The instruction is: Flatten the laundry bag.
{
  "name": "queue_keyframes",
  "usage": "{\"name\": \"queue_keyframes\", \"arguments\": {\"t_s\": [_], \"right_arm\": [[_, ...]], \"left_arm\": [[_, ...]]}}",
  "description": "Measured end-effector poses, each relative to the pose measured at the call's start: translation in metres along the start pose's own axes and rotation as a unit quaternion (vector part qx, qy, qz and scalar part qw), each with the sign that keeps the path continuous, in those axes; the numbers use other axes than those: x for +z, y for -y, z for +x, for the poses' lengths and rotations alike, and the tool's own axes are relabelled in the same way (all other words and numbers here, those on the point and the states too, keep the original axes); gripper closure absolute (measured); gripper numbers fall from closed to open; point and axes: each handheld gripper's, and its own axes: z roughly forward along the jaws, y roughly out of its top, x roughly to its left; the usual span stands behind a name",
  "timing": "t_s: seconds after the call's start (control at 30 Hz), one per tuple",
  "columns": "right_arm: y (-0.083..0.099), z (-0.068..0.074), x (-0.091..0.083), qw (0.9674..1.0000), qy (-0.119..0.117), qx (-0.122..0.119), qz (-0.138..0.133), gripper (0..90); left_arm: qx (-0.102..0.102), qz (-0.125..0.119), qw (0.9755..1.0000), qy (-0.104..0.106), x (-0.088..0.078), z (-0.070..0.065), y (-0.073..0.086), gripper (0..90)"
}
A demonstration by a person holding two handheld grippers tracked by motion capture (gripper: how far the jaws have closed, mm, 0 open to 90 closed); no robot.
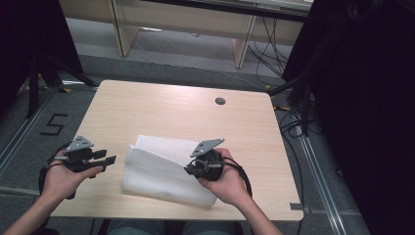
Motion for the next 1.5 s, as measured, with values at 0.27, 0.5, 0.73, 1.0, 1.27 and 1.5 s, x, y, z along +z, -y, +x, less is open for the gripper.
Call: {"name": "queue_keyframes", "arguments": {"t_s": [0.27, 0.5, 0.73, 1.0, 1.27, 1.5], "right_arm": [[0.011, 0.018, 0.003, 0.9989, -0.037, -0.017, 0.025, 89.7], [0.022, 0.031, 0.01, 0.9955, -0.071, -0.041, 0.047, 89.5], [0.035, 0.041, 0.023, 0.9912, -0.103, -0.036, 0.075, 89.1], [0.041, 0.054, 0.031, 0.9815, -0.15, -0.052, 0.107, 87.7], [0.04, 0.056, 0.029, 0.9779, -0.176, -0.043, 0.105, 76.9], [0.034, 0.052, 0.017, 0.9784, -0.197, 0.0, 0.063, 63.3]], "left_arm": [[-0.006, -0.014, 0.9999, -0.008, 0.005, 0.002, 0.0, 50.0], [0.017, -0.003, 0.9998, 0.004, 0.008, -0.004, -0.005, 49.8], [0.035, -0.002, 0.9986, 0.038, 0.02, -0.018, -0.013, 49.9], [0.078, 0.056, 0.9912, 0.091, 0.044, -0.036, -0.022, 52.4], [0.145, 0.125, 0.9728, 0.13, 0.074, -0.063, -0.019, 55.3], [0.197, 0.182, 0.9543, 0.131, 0.09, -0.075, -0.007, 56.2]]}}
